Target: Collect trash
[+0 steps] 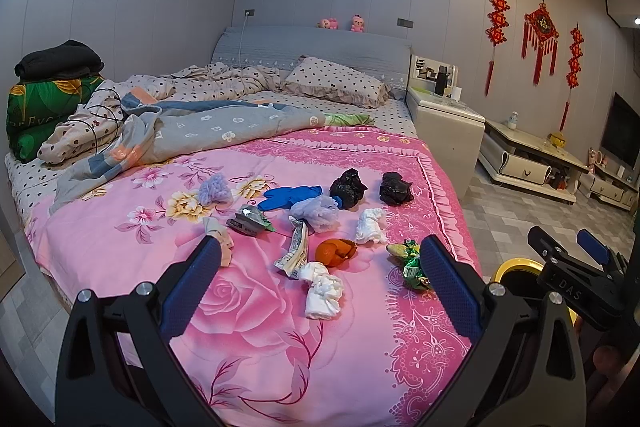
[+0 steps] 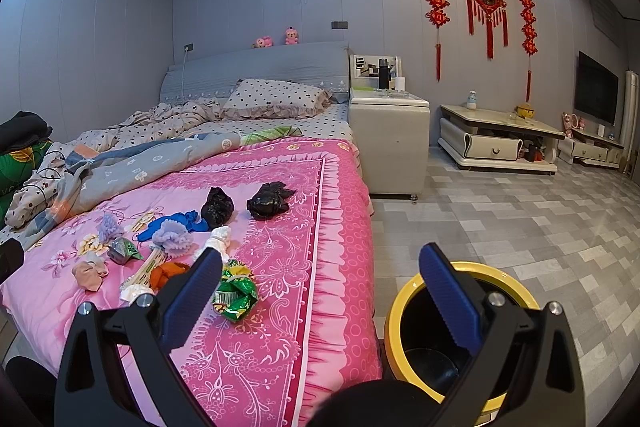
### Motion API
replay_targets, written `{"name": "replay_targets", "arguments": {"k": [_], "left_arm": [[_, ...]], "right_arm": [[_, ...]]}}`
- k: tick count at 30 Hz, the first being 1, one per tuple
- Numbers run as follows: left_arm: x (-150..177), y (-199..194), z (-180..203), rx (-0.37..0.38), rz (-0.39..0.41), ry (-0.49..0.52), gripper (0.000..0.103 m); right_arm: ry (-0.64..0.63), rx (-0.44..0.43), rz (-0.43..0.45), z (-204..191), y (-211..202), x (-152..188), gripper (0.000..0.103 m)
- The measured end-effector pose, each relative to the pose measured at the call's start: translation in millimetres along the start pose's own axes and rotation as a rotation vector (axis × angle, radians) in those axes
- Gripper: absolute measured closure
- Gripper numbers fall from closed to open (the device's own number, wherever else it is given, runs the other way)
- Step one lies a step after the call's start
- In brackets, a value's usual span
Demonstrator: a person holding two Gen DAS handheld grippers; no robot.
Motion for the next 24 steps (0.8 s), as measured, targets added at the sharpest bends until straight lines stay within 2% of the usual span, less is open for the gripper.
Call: {"name": "replay_targets", "arguments": {"k": [24], "left_arm": [[5.3, 2.0, 3.0, 0.003, -0.008, -0.004, 0.007]], "right_arm": [[0.000, -0.003, -0.010, 0.2, -0.8, 1.6, 0.008]]}}
Point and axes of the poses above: each gripper's, at about its wrist camera, not at the fingertips, and y roughly the way its jaws point, z to its right, x to its underside, the point moved 4 cm from there along y, roughly the way its jaws point, and after that the axes turned 6 degrees about y, right-handed, at the moved point
